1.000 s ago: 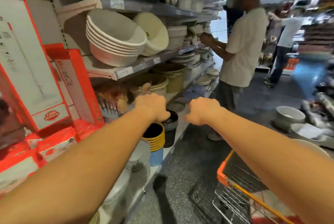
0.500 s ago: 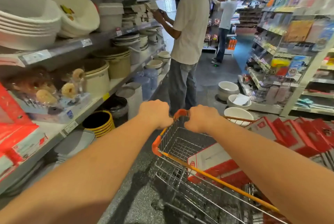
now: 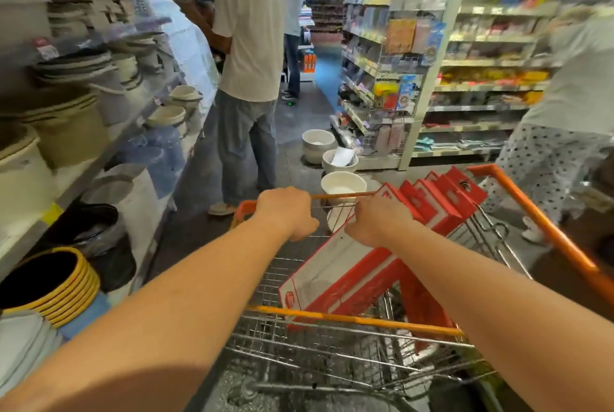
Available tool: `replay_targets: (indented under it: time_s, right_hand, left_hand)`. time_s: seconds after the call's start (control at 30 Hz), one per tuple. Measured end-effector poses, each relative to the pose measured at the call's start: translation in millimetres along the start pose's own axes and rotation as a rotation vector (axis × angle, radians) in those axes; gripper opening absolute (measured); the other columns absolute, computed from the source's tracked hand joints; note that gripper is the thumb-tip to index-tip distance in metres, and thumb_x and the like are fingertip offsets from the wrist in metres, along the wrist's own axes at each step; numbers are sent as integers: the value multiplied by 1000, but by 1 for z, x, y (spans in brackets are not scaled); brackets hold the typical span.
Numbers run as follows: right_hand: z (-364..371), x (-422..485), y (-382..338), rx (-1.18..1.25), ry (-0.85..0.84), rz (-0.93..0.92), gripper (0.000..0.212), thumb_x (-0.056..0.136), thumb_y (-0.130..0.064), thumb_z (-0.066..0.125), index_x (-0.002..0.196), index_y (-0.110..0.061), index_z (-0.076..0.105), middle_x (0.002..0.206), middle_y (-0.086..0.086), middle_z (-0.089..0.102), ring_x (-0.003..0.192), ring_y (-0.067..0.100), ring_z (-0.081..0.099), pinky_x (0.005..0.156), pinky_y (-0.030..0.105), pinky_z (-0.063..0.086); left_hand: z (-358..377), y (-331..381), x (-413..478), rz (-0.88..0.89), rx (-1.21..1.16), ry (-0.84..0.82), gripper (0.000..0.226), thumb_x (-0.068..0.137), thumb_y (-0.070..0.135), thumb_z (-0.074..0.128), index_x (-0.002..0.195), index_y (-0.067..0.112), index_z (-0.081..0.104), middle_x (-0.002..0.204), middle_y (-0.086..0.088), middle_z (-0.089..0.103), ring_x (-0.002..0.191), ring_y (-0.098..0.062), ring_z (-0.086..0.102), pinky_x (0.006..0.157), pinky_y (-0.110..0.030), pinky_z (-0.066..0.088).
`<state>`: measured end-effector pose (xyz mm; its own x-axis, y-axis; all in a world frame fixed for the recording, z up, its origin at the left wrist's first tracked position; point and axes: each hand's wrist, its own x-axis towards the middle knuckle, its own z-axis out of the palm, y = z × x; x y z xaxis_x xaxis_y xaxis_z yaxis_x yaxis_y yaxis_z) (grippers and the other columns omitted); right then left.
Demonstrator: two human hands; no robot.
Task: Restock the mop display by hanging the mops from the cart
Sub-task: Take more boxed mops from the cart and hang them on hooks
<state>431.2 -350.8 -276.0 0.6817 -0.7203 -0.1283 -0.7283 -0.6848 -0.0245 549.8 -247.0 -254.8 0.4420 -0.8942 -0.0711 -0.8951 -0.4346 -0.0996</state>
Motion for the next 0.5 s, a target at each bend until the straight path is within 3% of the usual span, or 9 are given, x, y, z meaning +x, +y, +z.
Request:
replay_targets:
  time_s: [0.2, 0.3, 0.5]
  right_hand:
    - [18, -4, -3, 28, 27, 154, 46, 94, -44, 47, 126, -12, 56, 126, 8, 57, 116, 28, 54, 89, 37, 47]
    - [29, -7, -1, 41, 24, 240, 43, 95, -44, 45, 124, -13, 54, 120, 7, 60, 109, 29, 57, 82, 36, 46]
    - [47, 10, 30, 149, 47, 425, 39, 91, -42, 45, 121, -17, 54, 113, 4, 63, 100, 28, 61, 81, 38, 51]
  left_hand:
    - [22, -5, 25, 150, -1, -10, 35, 92, 43, 48, 113, 17, 61, 113, -5, 62, 100, -24, 59, 73, -34, 40]
    - [32, -2, 41, 217, 6, -11, 36, 93, 47, 47, 107, 17, 62, 108, -5, 62, 91, -23, 57, 73, -33, 44]
    - [46, 29, 88, 341, -45, -4, 32, 93, 44, 47, 108, 20, 60, 113, -4, 62, 104, -26, 59, 72, -32, 40]
